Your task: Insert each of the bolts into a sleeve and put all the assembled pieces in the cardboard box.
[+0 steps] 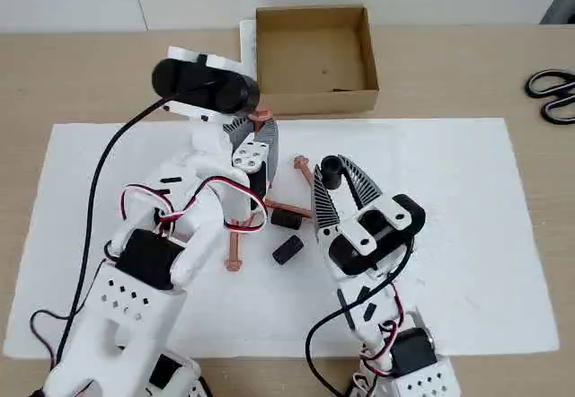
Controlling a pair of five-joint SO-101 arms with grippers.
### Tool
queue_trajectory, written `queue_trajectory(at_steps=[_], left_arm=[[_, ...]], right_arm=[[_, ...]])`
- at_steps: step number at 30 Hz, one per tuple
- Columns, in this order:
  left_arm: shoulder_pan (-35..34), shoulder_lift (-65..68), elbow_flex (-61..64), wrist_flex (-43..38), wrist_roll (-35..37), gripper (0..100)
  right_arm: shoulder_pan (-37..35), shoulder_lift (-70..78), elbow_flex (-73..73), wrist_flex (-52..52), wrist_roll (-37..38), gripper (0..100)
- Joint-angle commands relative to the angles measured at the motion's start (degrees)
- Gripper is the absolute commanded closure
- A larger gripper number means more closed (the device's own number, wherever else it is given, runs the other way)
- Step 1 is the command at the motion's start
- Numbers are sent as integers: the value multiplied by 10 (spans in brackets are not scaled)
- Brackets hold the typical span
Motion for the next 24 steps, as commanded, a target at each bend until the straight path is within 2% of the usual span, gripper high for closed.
queue_trajectory(at_steps=[1, 6, 17, 24], left_arm=[[3, -23, -7, -50, -23, 994], [16, -20, -30, -120, -46, 994], [109, -18, -36, -129, -47, 994], [113, -18, -39, -175, -45, 994]], right_arm=[[2, -7, 4, -15, -4, 995], [1, -7, 4, -15, -4, 995], [2, -6, 4, -15, -4, 995], [2, -3, 4, -14, -4, 995]])
